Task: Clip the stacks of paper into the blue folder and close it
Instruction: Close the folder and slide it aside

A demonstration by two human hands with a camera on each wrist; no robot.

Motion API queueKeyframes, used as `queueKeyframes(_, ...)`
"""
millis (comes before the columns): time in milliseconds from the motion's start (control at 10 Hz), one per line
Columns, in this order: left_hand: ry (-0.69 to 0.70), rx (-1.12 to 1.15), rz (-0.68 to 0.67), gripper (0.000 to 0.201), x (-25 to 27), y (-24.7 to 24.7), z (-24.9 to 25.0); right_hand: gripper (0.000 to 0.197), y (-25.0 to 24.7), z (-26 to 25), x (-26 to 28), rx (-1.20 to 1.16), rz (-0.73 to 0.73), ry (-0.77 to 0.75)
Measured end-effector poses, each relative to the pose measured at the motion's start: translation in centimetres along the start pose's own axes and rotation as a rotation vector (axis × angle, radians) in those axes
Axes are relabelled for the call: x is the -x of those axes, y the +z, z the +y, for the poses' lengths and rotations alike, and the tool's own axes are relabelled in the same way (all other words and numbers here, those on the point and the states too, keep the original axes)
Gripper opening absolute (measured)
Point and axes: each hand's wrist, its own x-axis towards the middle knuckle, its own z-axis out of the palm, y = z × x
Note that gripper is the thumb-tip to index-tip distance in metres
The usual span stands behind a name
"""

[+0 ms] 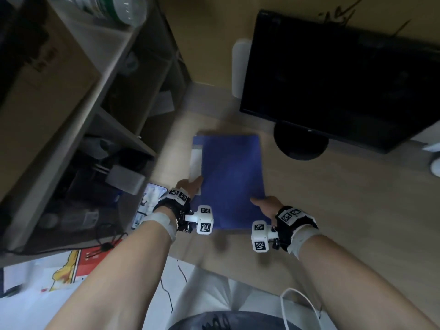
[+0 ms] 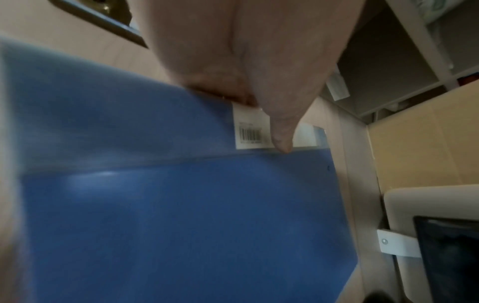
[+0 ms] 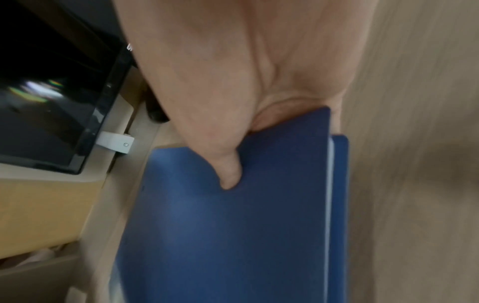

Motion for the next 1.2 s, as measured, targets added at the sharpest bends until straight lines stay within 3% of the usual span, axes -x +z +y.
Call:
queueKeyframes(200, -0.179, 0.133, -0.071, 0.059, -1.4, -2.0, -0.9, 0.059, 2.0, -5.2, -1.2, -0.082, 0.108, -0.074)
queueKeyframes(300, -0.193, 0.336, -0.057, 0.046, -2.0, -2.8, -0.7, 0.055, 2.5, -7.7, -2.0, -0.124, 0.153, -0.093)
queueKeyframes(400, -0.102, 0.383, 0.013, 0.039, -2.7, -3.4, 0.5, 0.024, 2.8, -9.6, -2.0, -0.119, 0.126, -0.085)
queueKeyframes(500, -0.049, 0.399, 0.123, 0.043, -3.9, -3.7, 1.2, 0.027, 3.0, -10.7, -1.6, -0.153, 0.034, 0.01)
queueKeyframes(600, -0.03, 0.387, 0.139, 0.039, -4.3, -4.1, 2.3, 0.041, 3.0, -11.4, -1.0, -0.281, 0.013, 0.058)
queueKeyframes(700, -0.023, 0.527, 0.089, 0.033, -4.4, -4.1, 3.7, 0.04, 2.3, -11.9, -0.9, -0.27, 0.074, -0.035)
queueKeyframes(800, -0.026, 0.674, 0.062, 0.031, -5.4, -4.0, 4.5, 0.039, 1.8, -12.3, -1.3, -0.411, 0.09, -0.084)
queueKeyframes(900, -0.027, 0.71, 0.053, 0.03, -7.2, -3.5, 4.0, 0.04, 1.7, -13.0, -2.0, -0.436, 0.084, -0.117)
queueKeyframes(1000, -0.034, 0.788, 0.118, 0.063, -8.2, -3.0, 3.3, 0.041, 2.2, -12.6, -2.6, -0.237, 0.07, -0.124)
queueKeyframes(1100, -0.098, 0.841, 0.171, 0.046, -5.4, -3.2, 4.3, 0.042, 3.0, -11.6, -3.2, -0.197, 0.027, -0.095)
queueKeyframes(1200, -0.118, 0.935, 0.103, 0.007, -4.0, -2.6, 4.4, 0.041, 3.8, -10.8, -3.3, -0.172, -0.014, -0.062)
